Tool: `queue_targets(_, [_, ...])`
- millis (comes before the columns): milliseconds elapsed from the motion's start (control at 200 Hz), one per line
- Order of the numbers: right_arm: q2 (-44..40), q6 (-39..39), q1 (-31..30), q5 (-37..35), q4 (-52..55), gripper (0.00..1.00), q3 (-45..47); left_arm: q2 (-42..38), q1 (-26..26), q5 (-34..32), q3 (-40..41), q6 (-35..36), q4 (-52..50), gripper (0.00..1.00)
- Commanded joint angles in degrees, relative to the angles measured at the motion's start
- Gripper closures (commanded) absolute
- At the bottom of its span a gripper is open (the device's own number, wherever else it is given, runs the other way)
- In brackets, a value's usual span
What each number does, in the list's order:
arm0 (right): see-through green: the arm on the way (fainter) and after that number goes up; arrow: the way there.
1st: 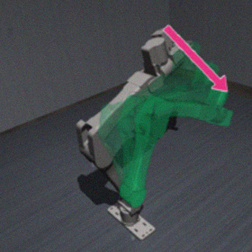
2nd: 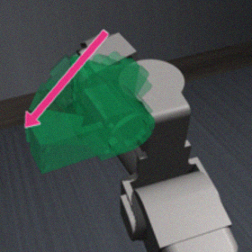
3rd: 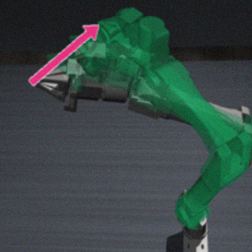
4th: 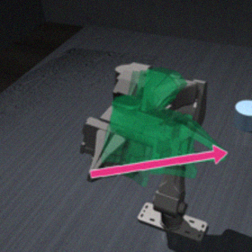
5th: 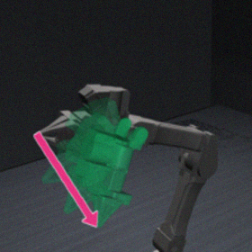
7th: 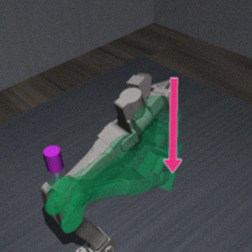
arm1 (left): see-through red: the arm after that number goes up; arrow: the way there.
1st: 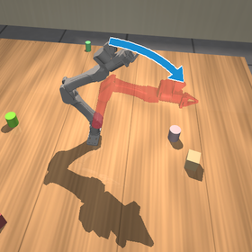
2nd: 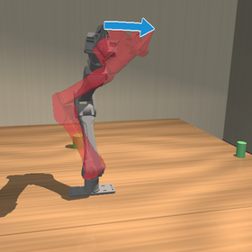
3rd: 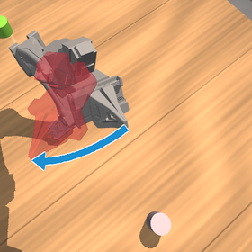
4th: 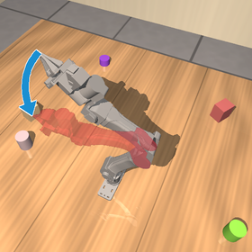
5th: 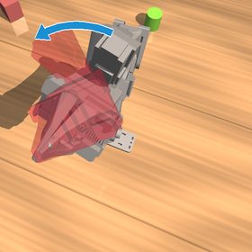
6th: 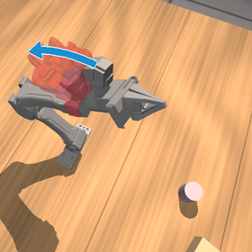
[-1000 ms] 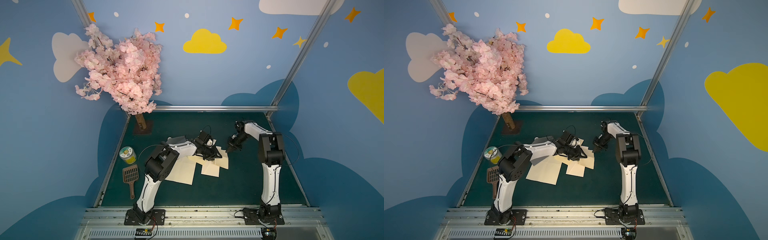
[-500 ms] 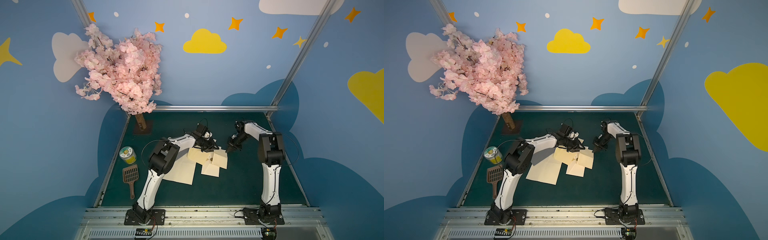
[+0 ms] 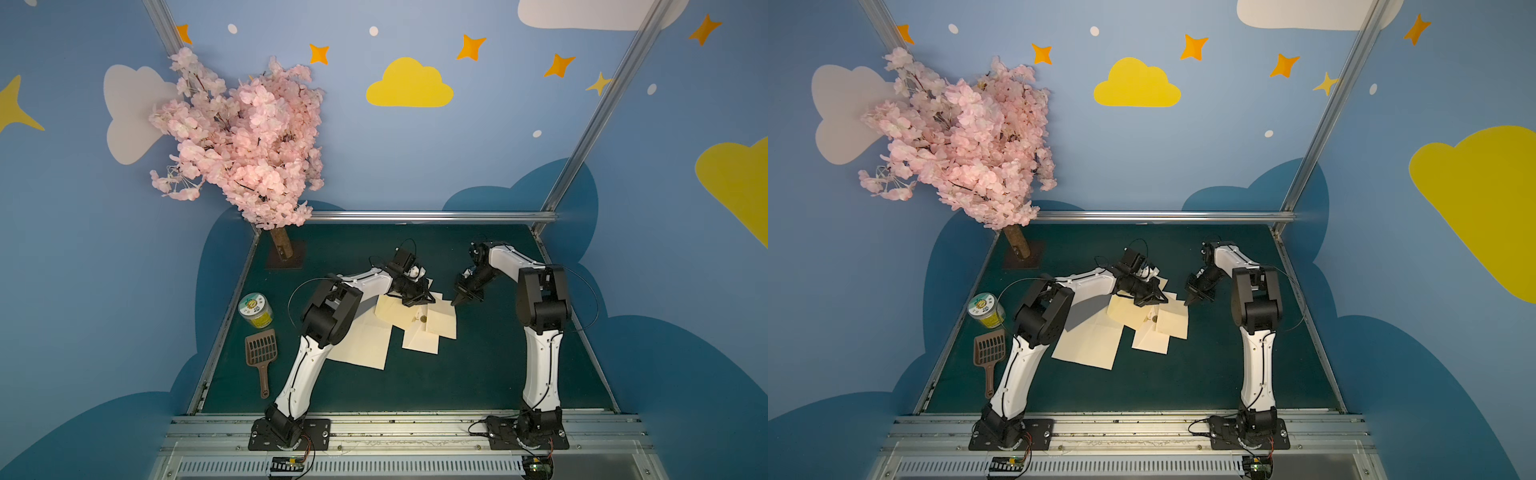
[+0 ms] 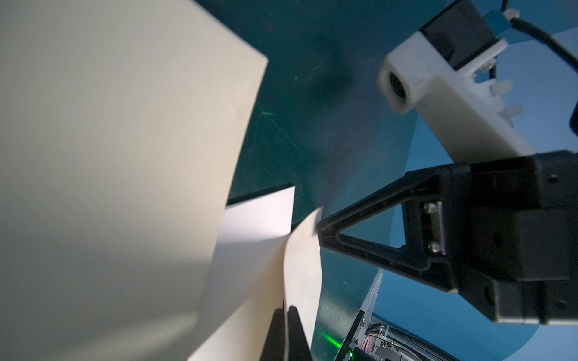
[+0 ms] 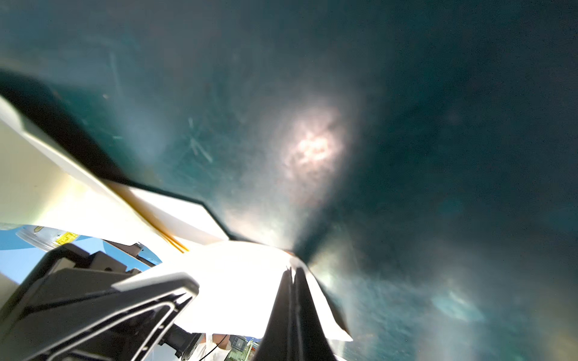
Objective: Fold the letter paper in half and place it into the envelope
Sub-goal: Fold the letter paper at the center of the board.
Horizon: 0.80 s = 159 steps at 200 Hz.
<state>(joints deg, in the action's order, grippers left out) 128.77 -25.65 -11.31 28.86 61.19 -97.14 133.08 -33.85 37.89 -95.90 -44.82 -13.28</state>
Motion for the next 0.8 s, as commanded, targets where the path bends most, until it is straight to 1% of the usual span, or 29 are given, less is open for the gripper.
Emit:
queue_targets(0, [-6.0, 0.4, -0.4, -0.4, 2.2, 1.0, 0.6, -4.1, 0.4, 0.8, 0.2, 0.0, -0.1, 0.97])
queue_targets(170, [-13.0, -0.6, -0.7, 1.2, 3.5, 1.0, 2.2, -7.9, 1.5, -1.0, -0.2, -0.1, -0.9, 0.97])
queue_targets(190, [-13.8, -0.8, -0.8, 1.6, 3.4, 0.98, 2.4, -8.4, 1.5, -1.5, -0.2, 0.1, -1.1, 0.97])
queue_targets(260, [-16.8, -2.1, -1.0, 2.5, 3.0, 0.82, 3.6, -10.2, 1.8, -2.9, -0.3, 0.4, -1.6, 0.97])
queue_targets(315, [-19.0, -3.8, -1.3, 3.9, 2.1, 0.76, 4.8, -11.5, 2.0, -3.8, -0.1, 0.5, -1.6, 0.97])
queue_targets(355, [-20.7, -5.3, -1.3, 5.1, 1.3, 0.68, 5.9, -12.2, 2.2, -4.5, 0.0, 0.6, -1.6, 0.97])
queue_targets(385, [-22.2, -6.7, -1.3, 6.1, 0.2, 0.6, 6.9, -12.8, 2.3, -5.2, 0.0, 0.7, -1.7, 0.97])
queue_targets(395, [-22.4, -7.0, -1.3, 6.2, 0.2, 0.59, 7.1, -13.1, 2.3, -5.4, 0.0, 0.7, -1.7, 0.97])
queue_targets(400, [-22.7, -7.5, -1.3, 6.5, -0.1, 0.55, 7.5, -13.2, 2.3, -5.5, 0.0, 0.8, -1.7, 0.97])
queue_targets(410, [-23.0, -7.6, -1.4, 6.6, -0.3, 0.54, 7.6, -13.3, 2.4, -5.7, 0.0, 0.9, -1.8, 0.97])
queue_targets(415, [-23.4, -8.1, -1.4, 7.0, -0.6, 0.5, 8.1, -13.4, 2.4, -5.8, 0.0, 0.9, -1.8, 0.97])
queue_targets(461, [-25.3, -10.4, -1.6, 8.4, -2.8, 0.29, 10.1, -14.1, 2.5, -6.6, 0.1, 1.2, -1.8, 0.97])
queue_targets(496, [-26.8, -12.3, -1.7, 9.6, -4.8, 0.16, 12.1, -14.7, 2.5, -7.2, 0.1, 1.5, -2.0, 0.97])
queue_targets(516, [-27.7, -13.4, -1.8, 10.4, -6.1, 0.12, 13.2, -14.8, 2.6, -7.6, 0.1, 1.7, -2.1, 0.97])
queue_targets(576, [-30.1, -16.8, -2.0, 12.4, -10.4, 0.09, 16.6, -15.7, 2.6, -8.5, 0.2, 2.4, -2.4, 0.97])
queue_targets(686, [-33.7, -24.0, -2.6, 14.6, -18.5, 0.09, 21.9, -17.3, 2.6, -10.7, 1.5, 3.4, -2.3, 0.97])
queue_targets(791, [-36.9, -32.7, -2.7, 15.5, -27.2, 0.09, 26.9, -19.0, 2.5, -12.9, 2.9, 4.4, -1.8, 0.97])
